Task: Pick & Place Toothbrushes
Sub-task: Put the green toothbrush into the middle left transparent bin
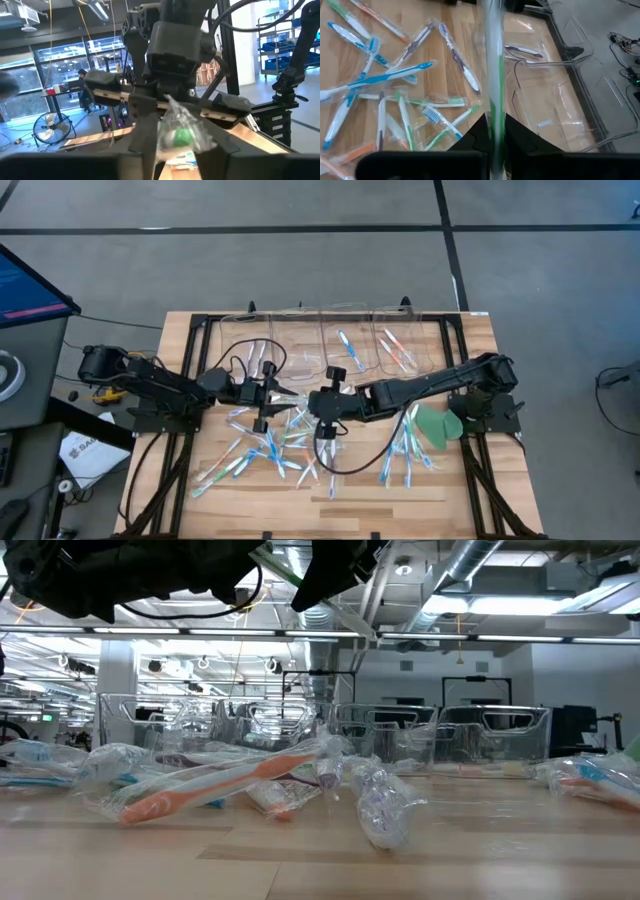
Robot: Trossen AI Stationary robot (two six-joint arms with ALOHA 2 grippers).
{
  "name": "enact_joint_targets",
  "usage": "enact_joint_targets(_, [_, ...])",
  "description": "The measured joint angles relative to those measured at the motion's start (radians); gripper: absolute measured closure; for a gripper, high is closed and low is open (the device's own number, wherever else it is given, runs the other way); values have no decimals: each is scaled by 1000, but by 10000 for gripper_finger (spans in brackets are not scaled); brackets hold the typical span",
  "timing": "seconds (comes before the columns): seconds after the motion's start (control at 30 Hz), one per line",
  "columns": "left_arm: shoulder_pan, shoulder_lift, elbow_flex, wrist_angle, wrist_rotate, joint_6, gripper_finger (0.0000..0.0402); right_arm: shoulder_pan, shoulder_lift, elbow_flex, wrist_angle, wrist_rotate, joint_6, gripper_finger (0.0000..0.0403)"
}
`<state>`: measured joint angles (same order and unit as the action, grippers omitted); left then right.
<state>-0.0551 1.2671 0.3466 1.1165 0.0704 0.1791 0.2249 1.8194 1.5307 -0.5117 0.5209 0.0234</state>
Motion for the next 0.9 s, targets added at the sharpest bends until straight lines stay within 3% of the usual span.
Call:
enact_joint_targets(0.1, [0,0,0,-21,0,0,342,0,0,0,0,0,-4,391])
enact_joint_targets(0.2, [1,0,0,-31,-11,4,382,2,0,0,-3,-5,-2,368])
enact_joint_targets(0.47, [0,0,0,-37,3,0,383,2,0,1,-16,2,56,247])
enact_joint_targets(0.6, [0,-4,0,-41,5,0,383,12,-11,1,-103,20,118,189])
enact_joint_targets(0.73, [0,-20,0,-76,-3,1,383,30,-36,2,-284,48,221,163])
enact_joint_targets(0.9, [0,-25,1,-105,-63,1,383,79,-86,1,-471,217,435,158])
